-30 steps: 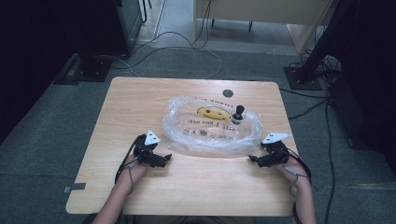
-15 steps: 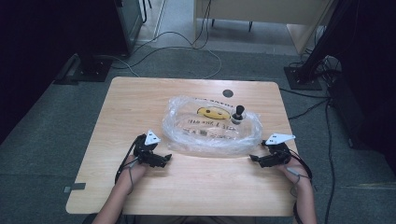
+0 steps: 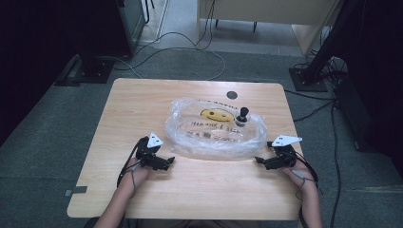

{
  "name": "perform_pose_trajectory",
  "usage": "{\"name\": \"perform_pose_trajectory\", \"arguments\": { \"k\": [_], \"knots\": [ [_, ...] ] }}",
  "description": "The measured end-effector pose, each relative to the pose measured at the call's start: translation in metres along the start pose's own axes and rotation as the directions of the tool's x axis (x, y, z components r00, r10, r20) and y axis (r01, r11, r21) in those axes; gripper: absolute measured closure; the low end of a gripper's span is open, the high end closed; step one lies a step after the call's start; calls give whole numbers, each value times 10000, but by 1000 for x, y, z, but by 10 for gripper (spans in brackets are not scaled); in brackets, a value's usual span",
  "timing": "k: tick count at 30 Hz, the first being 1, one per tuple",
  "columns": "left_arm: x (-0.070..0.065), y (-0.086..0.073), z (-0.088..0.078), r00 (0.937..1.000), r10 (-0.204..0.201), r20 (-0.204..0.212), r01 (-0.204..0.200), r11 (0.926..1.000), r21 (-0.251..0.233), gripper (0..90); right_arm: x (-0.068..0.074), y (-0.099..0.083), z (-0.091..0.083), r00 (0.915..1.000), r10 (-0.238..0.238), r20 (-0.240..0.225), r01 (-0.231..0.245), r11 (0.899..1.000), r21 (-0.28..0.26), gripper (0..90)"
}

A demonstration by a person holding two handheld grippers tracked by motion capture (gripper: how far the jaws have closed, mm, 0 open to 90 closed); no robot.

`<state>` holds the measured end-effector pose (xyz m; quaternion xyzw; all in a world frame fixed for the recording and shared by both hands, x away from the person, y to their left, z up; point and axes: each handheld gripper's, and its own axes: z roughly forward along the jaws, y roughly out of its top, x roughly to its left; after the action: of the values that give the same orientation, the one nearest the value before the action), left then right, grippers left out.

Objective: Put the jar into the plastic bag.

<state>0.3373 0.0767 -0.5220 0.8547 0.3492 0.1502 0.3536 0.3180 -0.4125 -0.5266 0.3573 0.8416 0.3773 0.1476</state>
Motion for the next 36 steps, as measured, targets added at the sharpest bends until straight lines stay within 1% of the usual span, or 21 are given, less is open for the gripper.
{"name": "perform_pose_trajectory", "arguments": {
  "k": [17, 36],
  "knots": [
    [0, 0, 0, 10000, -6, 0, 6, 10000, -6, 0, -1, 0, 0, 10000, -82, -49, 82, 10000, 10, 122],
    [0, 0, 0, 10000, 3, -1, -3, 10000, 2, 0, 0, 0, 0, 10000, -41, -28, 41, 10000, 64, 105]
  ]
}}
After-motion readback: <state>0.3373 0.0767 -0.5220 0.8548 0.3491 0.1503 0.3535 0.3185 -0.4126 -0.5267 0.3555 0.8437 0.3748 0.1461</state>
